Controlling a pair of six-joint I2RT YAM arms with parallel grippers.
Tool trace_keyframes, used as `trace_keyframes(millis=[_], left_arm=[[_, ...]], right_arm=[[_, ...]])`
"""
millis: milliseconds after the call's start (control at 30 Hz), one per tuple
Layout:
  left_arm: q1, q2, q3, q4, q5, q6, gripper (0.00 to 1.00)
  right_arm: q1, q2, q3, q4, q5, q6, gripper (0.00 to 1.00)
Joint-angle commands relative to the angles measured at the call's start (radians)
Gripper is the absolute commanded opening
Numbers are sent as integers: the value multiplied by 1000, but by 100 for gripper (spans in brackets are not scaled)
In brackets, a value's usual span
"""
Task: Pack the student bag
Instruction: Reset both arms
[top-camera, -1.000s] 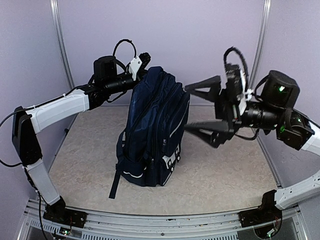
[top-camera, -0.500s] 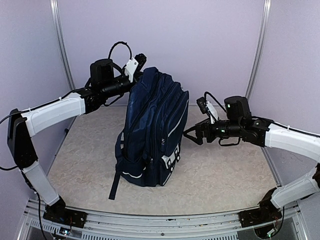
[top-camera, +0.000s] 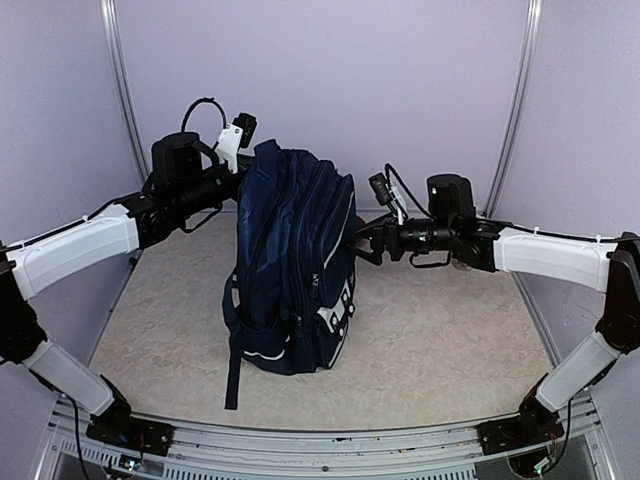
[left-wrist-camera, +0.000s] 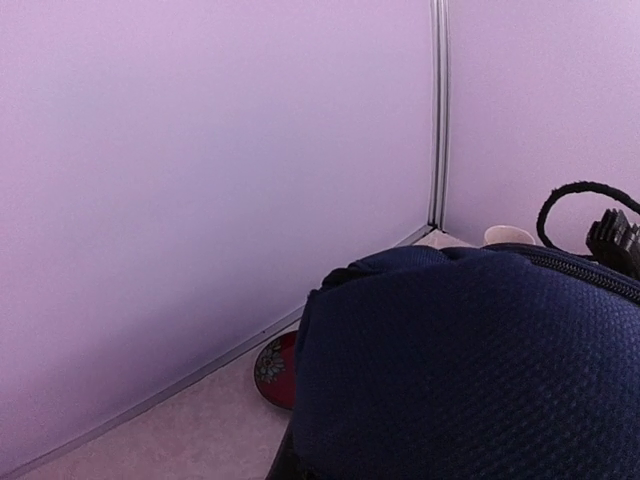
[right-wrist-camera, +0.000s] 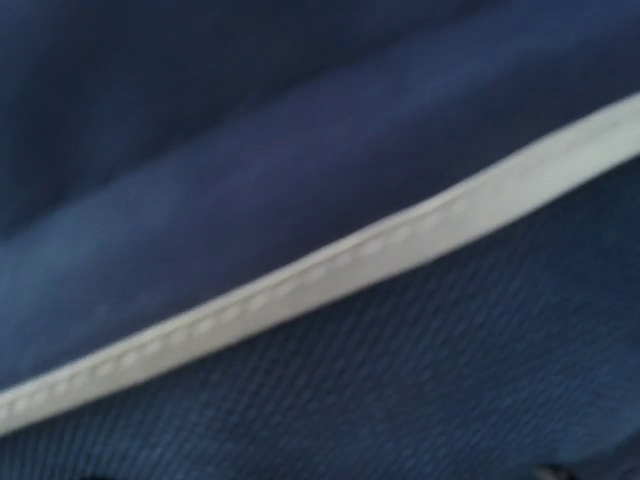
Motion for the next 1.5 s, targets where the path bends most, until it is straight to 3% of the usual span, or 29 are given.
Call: trace_keyframes(millis=[0, 67, 167, 300, 400, 600, 933, 1133, 1267, 1467], left_arm=[[-43, -43, -64, -141, -57, -75, 0], [-62, -65, -81, -148, -70, -76, 0], [-52, -81, -87, -153, -75, -74, 35], [-35, -91, -38, -253, -83, -48, 74], [-25, -126, -39, -299, -150, -23, 92], [34, -176, -57, -354, -209, -15, 99], [190, -224, -103, -367, -200, -49, 99], [343, -328, -232, -274, -205, -167, 99], [510, -424, -367, -195, -156, -238, 99], [622, -482, -507, -143, -177, -249, 99]], right_arm=[[-27, 34, 57, 22, -52, -9, 93], [-36, 39, 64, 19, -66, -6, 93], [-42, 43, 74, -2, -58, -7, 92], [-44, 21, 67, -40, -30, -29, 92], [-45, -17, 44, -42, -6, -37, 92], [-55, -84, 26, -99, 98, -56, 93], [-166, -208, -17, -198, 278, -2, 100], [-384, -366, -113, -276, 405, 86, 100], [-571, -497, -290, -202, 291, 178, 100], [-685, -526, -401, -247, 383, 262, 100]])
